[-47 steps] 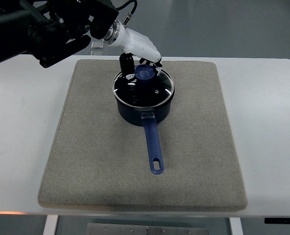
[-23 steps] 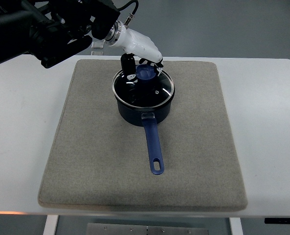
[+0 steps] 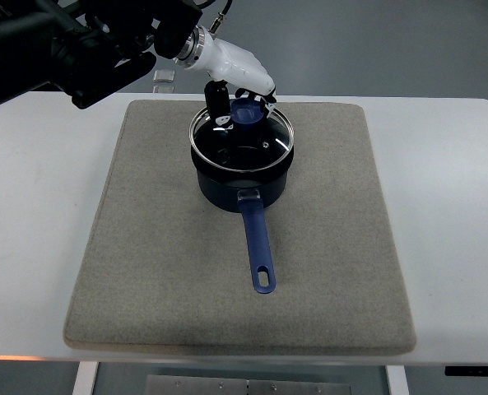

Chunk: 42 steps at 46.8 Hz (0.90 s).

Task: Open pot lid and place left with left hand
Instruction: 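Lift the glass lid off the pot with the left hand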

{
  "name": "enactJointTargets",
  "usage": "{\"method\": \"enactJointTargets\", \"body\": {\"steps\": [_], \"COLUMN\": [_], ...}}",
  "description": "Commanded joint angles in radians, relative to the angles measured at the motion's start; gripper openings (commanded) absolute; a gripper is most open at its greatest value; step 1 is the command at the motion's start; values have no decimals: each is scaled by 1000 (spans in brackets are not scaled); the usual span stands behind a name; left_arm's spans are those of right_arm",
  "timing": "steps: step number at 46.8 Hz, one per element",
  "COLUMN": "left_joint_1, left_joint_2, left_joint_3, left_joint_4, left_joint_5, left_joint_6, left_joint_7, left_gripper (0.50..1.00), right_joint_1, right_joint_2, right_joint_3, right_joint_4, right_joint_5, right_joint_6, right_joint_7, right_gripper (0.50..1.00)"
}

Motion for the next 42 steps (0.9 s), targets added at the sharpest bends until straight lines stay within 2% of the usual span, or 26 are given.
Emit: {"method": "enactJointTargets", "body": {"steps": [1, 16, 42], "left_joint_1": [-1, 2, 9], "left_joint_2": [4, 27, 246], "left_joint_3": [0, 14, 16], "left_joint_4": [20, 70, 72], "left_joint_5": [-1, 2, 2], "left_joint_6": [4, 33, 99], "left_joint_7": [0, 0, 0], "left_gripper": [500, 500, 500], "right_joint_1": [0, 0, 0], "right_joint_2": [0, 0, 0], "right_joint_3": [0, 2, 0], "right_joint_4": [0, 0, 0], "right_joint_5": [0, 0, 0], "right_joint_6": [1, 1, -1], "right_joint_7": [0, 0, 0], "right_gripper": [915, 917, 917]}}
